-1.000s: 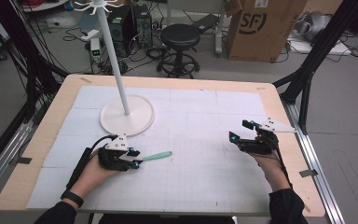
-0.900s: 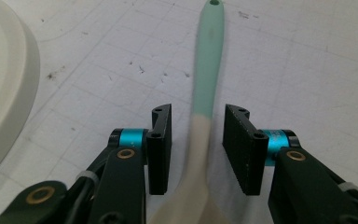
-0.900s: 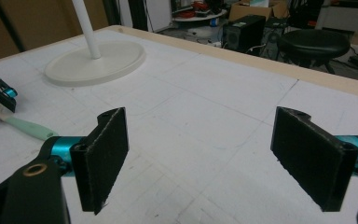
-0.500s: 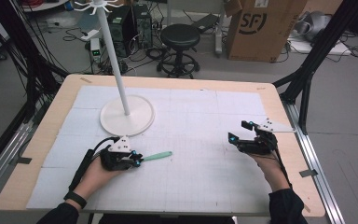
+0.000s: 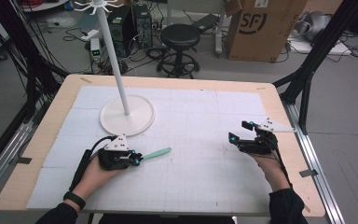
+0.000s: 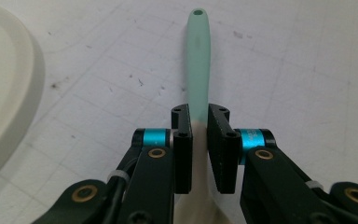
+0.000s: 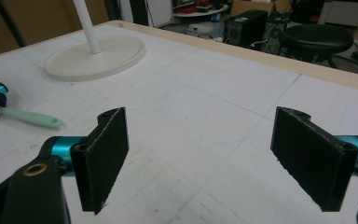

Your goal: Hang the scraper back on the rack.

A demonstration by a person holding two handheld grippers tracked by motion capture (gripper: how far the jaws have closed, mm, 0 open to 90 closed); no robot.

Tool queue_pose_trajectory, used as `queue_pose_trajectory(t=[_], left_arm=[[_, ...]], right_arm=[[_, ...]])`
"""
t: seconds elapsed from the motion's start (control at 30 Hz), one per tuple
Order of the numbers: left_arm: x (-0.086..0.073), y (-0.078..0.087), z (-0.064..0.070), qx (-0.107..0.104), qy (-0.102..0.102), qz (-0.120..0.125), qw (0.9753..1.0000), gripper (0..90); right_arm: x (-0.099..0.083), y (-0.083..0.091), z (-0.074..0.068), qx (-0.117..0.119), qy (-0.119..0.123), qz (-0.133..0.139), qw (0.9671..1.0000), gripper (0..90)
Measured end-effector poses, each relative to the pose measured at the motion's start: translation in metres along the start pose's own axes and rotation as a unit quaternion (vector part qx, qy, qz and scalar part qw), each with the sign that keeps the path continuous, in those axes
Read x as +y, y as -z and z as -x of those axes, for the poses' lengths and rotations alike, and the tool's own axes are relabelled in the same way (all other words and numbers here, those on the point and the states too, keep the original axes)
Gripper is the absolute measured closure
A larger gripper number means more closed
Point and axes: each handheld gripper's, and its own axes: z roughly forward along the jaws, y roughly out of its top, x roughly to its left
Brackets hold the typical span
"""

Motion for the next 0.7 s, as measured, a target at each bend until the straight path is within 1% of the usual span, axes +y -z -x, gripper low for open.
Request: queue_pose_trajectory(t=[0.03,0.1,0.2,0.3,0.37,0.43,0.47,0.5,0.6,0.63,0.7], left_arm=[[0.001,0.004,-0.001,0.002,0.003,0.009,1.0000,80.8],[0.005,0.014,-0.003,0.008,0.012,0.019,0.9997,80.8],[0.013,0.032,-0.006,0.021,0.022,0.046,0.9985,80.8],[0.024,0.056,-0.012,0.033,0.029,0.079,0.9959,80.8],[0.033,0.072,-0.015,0.041,0.032,0.092,0.9944,80.9],[0.043,0.090,-0.019,0.048,0.036,0.110,0.9921,80.9],[0.048,0.099,-0.020,0.052,0.041,0.125,0.9900,80.9],[0.053,0.109,-0.023,0.056,0.043,0.135,0.9883,80.9],[0.067,0.138,-0.030,0.069,0.051,0.168,0.9820,80.9],[0.072,0.147,-0.033,0.074,0.052,0.175,0.9805,80.9],[0.081,0.165,-0.037,0.089,0.053,0.185,0.9771,80.9]], right_arm=[[0.000,0.000,0.000,0.000,0.000,0.000,1.0000,18.4],[-0.001,0.001,0.002,-0.001,-0.004,0.000,1.0000,18.4],[-0.001,0.001,0.004,0.000,-0.009,-0.001,1.0000,18.4],[-0.002,0.002,0.005,0.002,-0.010,-0.003,0.9999,18.4],[-0.002,0.001,0.004,0.006,-0.011,-0.004,0.9999,18.4],[-0.002,0.001,0.004,0.007,-0.011,-0.005,0.9999,18.4],[-0.002,0.001,0.004,0.009,-0.011,-0.005,0.9999,18.4],[-0.002,0.000,0.004,0.009,-0.013,-0.006,0.9999,18.4],[-0.002,0.000,0.004,0.010,-0.010,-0.007,0.9999,18.4],[-0.002,0.000,0.004,0.009,-0.011,-0.007,0.9999,18.4],[-0.002,0.000,0.004,0.009,-0.013,-0.006,0.9999,18.4]])
